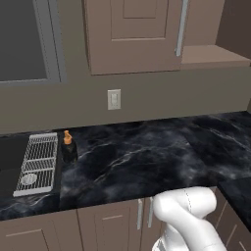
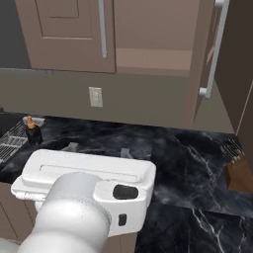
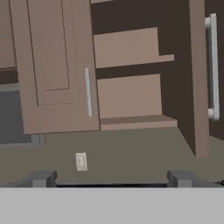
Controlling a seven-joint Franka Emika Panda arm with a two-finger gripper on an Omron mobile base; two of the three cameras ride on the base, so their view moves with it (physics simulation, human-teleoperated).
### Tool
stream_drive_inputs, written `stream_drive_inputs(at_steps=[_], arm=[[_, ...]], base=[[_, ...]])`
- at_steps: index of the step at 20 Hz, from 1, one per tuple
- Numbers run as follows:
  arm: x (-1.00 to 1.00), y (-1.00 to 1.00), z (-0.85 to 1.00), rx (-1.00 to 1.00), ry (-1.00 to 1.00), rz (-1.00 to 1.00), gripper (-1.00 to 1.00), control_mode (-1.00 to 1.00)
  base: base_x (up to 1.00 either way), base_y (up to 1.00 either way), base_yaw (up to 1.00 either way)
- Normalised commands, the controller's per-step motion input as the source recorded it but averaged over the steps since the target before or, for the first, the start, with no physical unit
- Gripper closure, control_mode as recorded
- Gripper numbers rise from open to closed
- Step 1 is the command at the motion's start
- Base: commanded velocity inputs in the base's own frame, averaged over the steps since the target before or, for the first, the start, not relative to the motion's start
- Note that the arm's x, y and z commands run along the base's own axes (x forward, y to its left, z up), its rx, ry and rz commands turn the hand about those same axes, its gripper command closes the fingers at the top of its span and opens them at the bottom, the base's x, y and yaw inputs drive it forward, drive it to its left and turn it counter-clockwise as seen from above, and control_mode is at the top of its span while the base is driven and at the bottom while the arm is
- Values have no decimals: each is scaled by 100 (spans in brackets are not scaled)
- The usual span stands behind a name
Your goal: Open the cabinet. Pick the soap dispenser and place it next to the sink. Then close the cabinet.
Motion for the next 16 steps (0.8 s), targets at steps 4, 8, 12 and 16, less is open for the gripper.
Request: stream_drive_inputs(at_steps=[4,8,12,16], arm=[[22,0,1,4,-18,-8,-100,-100],[28,-3,0,6,-2,-1,-100,-100],[23,-40,3,7,0,6,-100,-100],[4,-42,13,6,0,11,-100,-100]], base=[[0,0,0],[0,0,0],[0,0,0],[0,0,0]])
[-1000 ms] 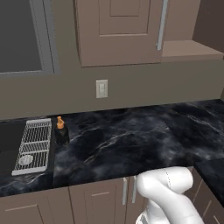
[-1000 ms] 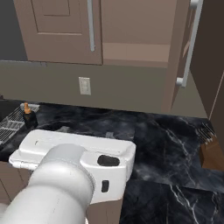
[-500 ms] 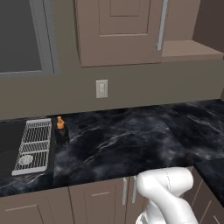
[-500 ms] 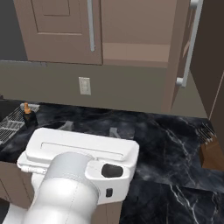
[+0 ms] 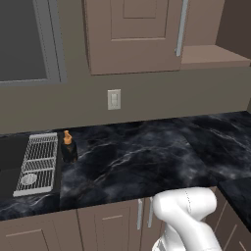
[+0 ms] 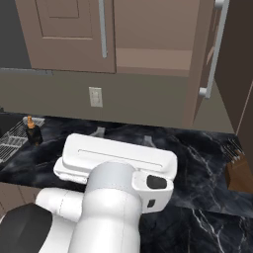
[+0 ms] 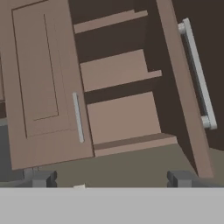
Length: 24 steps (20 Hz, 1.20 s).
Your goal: Open the cabinet. Pick the soap dispenser and place it next to the sink. Then close the cabinet.
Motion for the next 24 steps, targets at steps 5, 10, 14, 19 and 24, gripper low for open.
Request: stream_drive_inputs(at_steps=[5,10,14,19,24], arm=[[18,-16,6,0,0,4,-100,-100],[21,-1,0,0,0,0,-100,-100],[0,-11,0,0,-4,0,-100,-100],[2,-4,0,0,-3,0,-100,-100],[9,0,1,0,0,-4,-100,-100]], base=[[0,0,0],[0,0,0],[0,0,0],[0,0,0],[0,0,0]])
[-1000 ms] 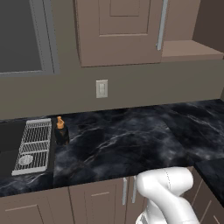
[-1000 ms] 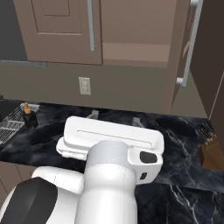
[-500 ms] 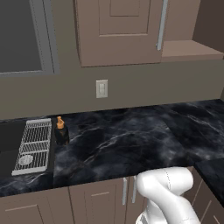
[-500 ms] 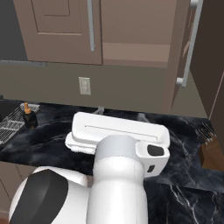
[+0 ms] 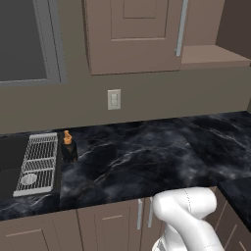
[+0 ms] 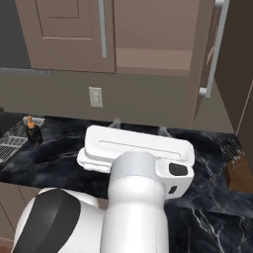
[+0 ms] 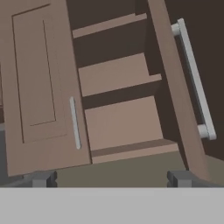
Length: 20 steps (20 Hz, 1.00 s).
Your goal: Open the cabinet. Pick the soap dispenser and place it next to the sink. Then close the cabinet.
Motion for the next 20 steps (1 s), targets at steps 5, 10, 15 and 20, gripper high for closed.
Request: stream_drive_inputs(at_steps=[5,10,15,20], arm=[[27,0,0,0,0,-10,-100,-100],[39,-2,-3,0,0,-1,-100,-100],[39,-22,-5,0,0,2,-100,-100],[7,-46,0,0,0,8,-100,-100]], base=[[0,0,0],[0,0,0],[0,0,0],[0,0,0]])
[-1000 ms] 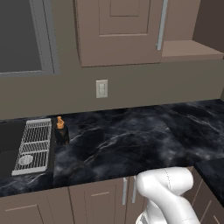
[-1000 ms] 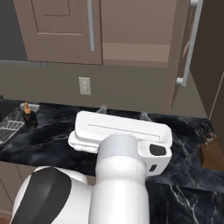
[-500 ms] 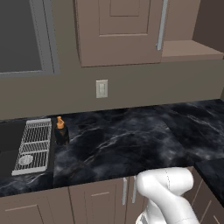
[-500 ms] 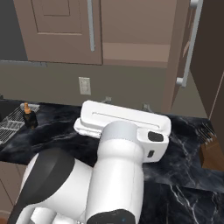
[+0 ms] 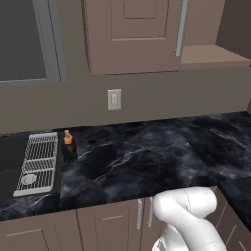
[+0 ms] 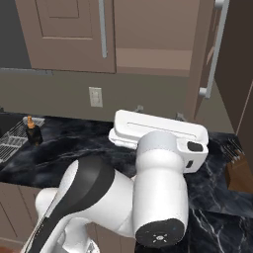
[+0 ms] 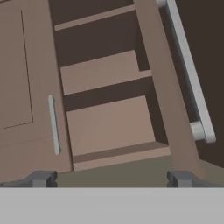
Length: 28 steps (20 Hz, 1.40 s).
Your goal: Open the cabinet. Pick the soap dispenser and place it next to the sink. Then close the cabinet.
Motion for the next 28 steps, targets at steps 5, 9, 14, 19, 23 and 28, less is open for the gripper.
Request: stream_drive_inputs(at_steps=[5,9,14,19,23,28], arm=[[0,-46,0,0,-1,9,-100,-100],[31,-10,-1,0,0,1,-100,-100],[33,-16,-3,0,0,1,-100,-100],[4,-35,-12,0,-3,0,-100,-100],[13,-14,-20,0,-2,0,-100,-100],[21,-3,-13,-1,0,1,-100,-100]], base=[[0,0,0],[0,0,0],[0,0,0],[0,0,0],[0,0,0],[0,0,0]])
